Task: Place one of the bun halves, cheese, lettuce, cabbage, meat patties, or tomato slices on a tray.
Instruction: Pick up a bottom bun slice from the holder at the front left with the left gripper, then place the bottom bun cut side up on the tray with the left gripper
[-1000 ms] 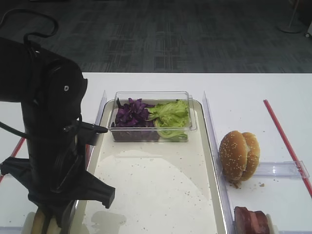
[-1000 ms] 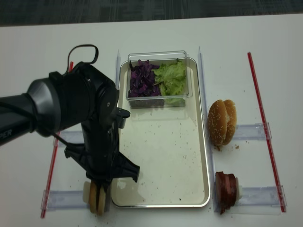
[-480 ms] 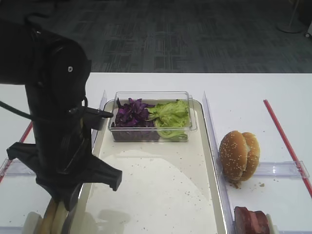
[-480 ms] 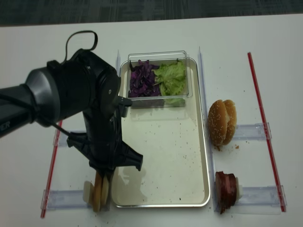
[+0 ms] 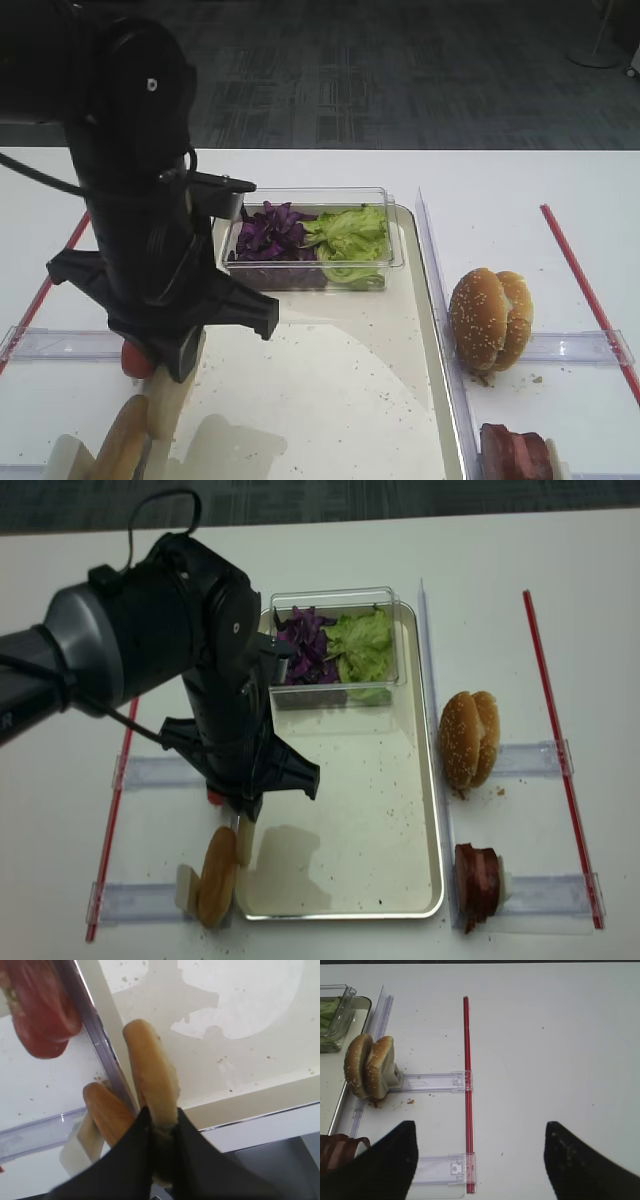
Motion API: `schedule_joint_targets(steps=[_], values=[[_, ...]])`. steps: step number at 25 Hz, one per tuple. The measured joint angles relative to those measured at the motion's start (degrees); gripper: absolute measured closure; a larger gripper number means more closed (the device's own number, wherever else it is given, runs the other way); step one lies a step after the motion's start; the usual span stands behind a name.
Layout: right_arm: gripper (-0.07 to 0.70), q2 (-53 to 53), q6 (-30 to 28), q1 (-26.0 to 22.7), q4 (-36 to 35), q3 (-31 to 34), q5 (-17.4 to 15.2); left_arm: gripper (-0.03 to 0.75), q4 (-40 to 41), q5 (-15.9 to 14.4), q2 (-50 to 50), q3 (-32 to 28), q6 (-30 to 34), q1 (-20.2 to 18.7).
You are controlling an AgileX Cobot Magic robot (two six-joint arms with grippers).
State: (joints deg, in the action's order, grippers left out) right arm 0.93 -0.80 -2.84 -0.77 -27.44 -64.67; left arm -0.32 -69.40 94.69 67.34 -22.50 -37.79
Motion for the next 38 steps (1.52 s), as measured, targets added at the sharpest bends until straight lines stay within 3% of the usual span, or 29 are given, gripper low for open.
schedule_joint_targets(steps=[27, 38], values=[[0.08, 0.0, 0.0, 0.0, 0.0, 0.0, 0.0, 0.676, -4.47, -0.1, 0.0, 2.32, 5.47, 0.0], [0.08, 0.0, 0.0, 0.0, 0.0, 0.0, 0.0, 0.679, -15.79, -0.1, 0.0, 2.41, 18.56, 0.0]])
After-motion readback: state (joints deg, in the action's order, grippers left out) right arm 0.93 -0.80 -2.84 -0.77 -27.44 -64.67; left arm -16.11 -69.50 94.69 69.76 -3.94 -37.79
